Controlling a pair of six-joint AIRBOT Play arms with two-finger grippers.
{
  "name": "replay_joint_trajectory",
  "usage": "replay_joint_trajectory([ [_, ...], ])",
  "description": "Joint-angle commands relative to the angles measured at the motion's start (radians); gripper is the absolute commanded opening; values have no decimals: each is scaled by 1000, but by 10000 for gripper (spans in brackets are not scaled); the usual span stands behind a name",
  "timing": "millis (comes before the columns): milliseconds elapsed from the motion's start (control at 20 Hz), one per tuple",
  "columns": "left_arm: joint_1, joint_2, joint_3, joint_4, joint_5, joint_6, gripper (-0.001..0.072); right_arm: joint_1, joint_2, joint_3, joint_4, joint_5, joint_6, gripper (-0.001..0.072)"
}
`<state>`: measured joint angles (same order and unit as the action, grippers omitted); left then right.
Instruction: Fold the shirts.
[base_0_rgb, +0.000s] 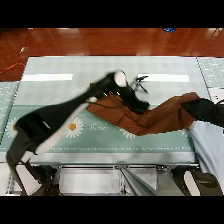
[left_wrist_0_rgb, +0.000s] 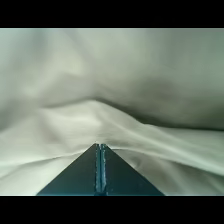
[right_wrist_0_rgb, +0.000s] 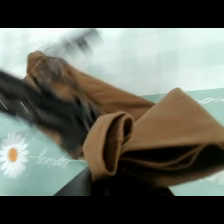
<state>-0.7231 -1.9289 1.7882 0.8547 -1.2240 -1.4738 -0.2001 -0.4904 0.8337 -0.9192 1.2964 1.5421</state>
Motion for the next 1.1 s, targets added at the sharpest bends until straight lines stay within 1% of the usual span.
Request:
replay_joint_trajectory([
  [0,191,138,-1,41,-96,21,18,82,-52,0,85,-61,1,21],
  [100,315,283,-42,73,-101,31,18,210,-129,0,136,-198,2,21],
  [200,428,447,-120,103,-100,53,18,360,-247,17,170,-375,2,21],
  [250,476,531,-174,118,-100,74,18,435,-329,45,181,-458,-1,21],
  [350,566,711,-321,126,-90,105,19,552,-515,145,184,-548,-2,22],
  [550,678,1064,-676,119,-37,118,18,694,-912,422,202,-570,-10,22],
  [650,709,1194,-795,114,-24,100,18,729,-1071,541,233,-563,-12,22],
  [800,723,1301,-886,114,-25,68,18,753,-1226,663,275,-544,-13,22],
  [900,723,1317,-903,113,-26,63,18,752,-1291,716,312,-515,-14,22],
  [950,723,1315,-903,113,-25,63,19,752,-1310,732,312,-515,-24,109],
  [1000,723,1310,-903,114,-24,63,19,752,-1322,740,323,-517,-42,394],
  [1050,723,1303,-903,114,-23,63,18,752,-1324,740,340,-506,-86,410],
])
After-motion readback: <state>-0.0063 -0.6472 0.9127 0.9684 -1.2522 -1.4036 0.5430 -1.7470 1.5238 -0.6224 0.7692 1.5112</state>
